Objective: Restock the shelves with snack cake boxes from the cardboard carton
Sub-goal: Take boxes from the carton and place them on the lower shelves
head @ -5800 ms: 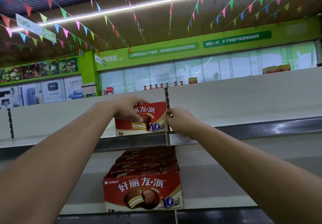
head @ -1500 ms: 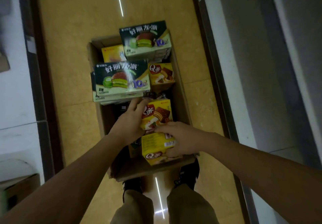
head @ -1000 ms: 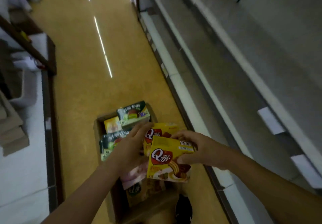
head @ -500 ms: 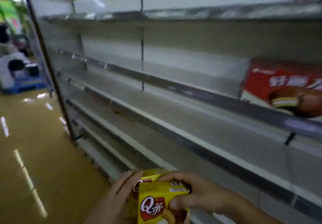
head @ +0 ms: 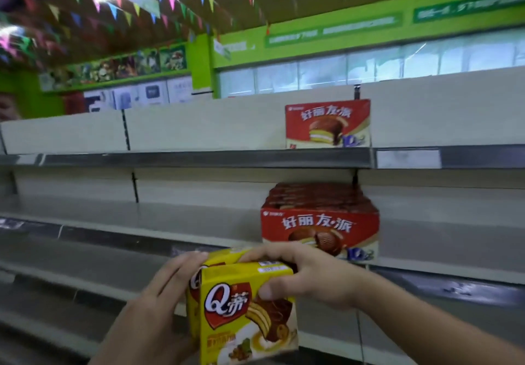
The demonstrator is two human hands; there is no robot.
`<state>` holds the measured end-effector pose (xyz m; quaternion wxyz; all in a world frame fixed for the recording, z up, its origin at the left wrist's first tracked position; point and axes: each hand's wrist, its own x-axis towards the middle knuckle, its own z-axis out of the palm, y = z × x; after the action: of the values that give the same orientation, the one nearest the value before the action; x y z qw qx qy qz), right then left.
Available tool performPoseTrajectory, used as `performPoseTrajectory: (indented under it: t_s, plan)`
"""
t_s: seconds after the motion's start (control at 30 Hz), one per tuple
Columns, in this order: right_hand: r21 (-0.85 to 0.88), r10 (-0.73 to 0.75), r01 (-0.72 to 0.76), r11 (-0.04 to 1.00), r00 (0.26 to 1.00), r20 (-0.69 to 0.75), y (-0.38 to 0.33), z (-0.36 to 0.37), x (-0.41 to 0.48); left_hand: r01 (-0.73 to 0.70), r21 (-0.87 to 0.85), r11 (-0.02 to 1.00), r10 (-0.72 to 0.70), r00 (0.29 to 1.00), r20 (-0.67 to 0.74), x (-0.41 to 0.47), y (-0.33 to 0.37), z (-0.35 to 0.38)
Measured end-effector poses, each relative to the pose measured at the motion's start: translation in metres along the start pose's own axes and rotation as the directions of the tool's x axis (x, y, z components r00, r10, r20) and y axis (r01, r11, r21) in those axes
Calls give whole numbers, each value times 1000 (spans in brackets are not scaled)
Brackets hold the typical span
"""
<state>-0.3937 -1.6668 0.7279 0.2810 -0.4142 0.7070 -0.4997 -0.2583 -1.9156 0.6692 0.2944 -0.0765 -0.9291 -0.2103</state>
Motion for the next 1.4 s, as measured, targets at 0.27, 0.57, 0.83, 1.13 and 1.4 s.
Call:
performPoseTrajectory:
  t_s: [0.27,0.57,0.83,1.13,1.4]
  plan:
    - [-95,-78,72,993,995,-62,-52,-65,-25,-173,78,982,179,981,-74,76,51,-12]
    - [-176,-216,195,965,970,-112,-124,-131,-63,-320,197,927,355,918,-179,158,105,-43]
    - [-258,-312,253,933,924,-221,-170,-182,-115,-383,228,895,434,867,-245,225,176,-55]
    - [-359,-296,147,922,865,-406,-172,-259,-173,-475,164,865,501,838,-218,313,252,-4]
    - [-297,-225,88,951,856,-465,-135,-320,-195,-521,70,851,525,841,-127,367,284,64]
